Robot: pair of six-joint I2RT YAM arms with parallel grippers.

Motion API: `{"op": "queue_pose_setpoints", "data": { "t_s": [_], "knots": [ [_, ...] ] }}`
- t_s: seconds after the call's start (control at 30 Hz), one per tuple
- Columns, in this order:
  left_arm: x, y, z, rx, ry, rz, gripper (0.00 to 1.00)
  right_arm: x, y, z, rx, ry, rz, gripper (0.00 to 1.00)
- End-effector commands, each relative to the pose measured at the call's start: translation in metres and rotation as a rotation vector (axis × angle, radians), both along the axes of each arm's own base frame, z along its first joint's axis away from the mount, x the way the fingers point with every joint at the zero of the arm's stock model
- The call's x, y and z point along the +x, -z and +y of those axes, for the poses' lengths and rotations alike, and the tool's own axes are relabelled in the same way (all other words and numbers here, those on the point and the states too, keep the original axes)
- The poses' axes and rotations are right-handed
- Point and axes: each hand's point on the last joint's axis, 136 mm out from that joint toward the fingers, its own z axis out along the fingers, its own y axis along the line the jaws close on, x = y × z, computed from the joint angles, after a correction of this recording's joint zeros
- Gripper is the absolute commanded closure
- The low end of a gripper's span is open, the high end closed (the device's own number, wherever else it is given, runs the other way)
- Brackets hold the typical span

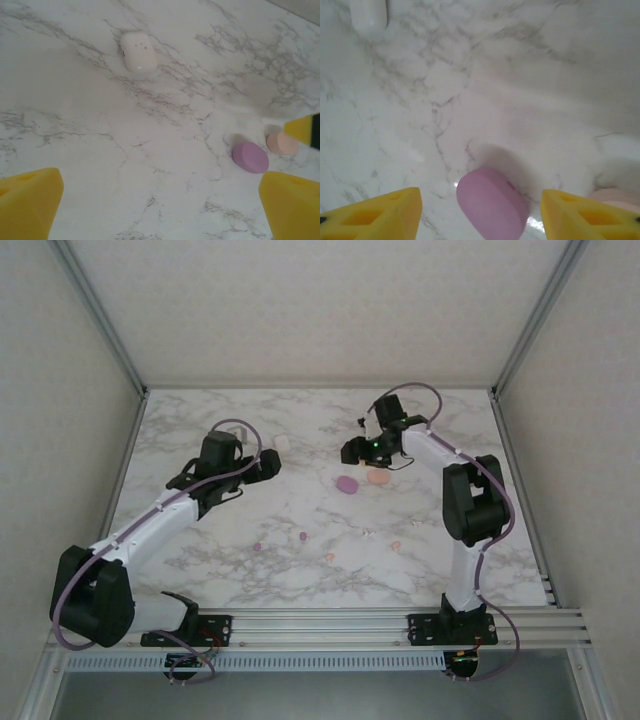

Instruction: Insert wireless bluetooth earbuds into charging case

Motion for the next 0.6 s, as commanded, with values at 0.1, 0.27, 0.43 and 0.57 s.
{"op": "queue_pose_setpoints", "data": {
  "t_s": [0.1, 0.27, 0.43, 0.57],
  "knots": [
    [-0.001, -0.008, 0.008, 0.034, -0.02, -0.032, 0.0, -0.021, 0.019, 0.016, -0.091, -0.182, -0.018, 0.32],
    [0.0, -0.009, 0.007, 0.037, -0.018, -0.033, 0.0, -0.023, 0.032, 0.014, -0.177, -0.216, -0.042, 0.26],
    [0.001, -0.007, 0.007, 0.044, -0.015, -0.03, 0.0, -0.027, 0.038, 0.017, -0.202, -0.26, -0.047, 0.25],
    [0.003, -0.006, 0.006, 0.045, -0.015, -0.026, 0.0, -0.034, 0.048, 0.02, -0.214, -0.303, -0.025, 0.26]
  ]
}}
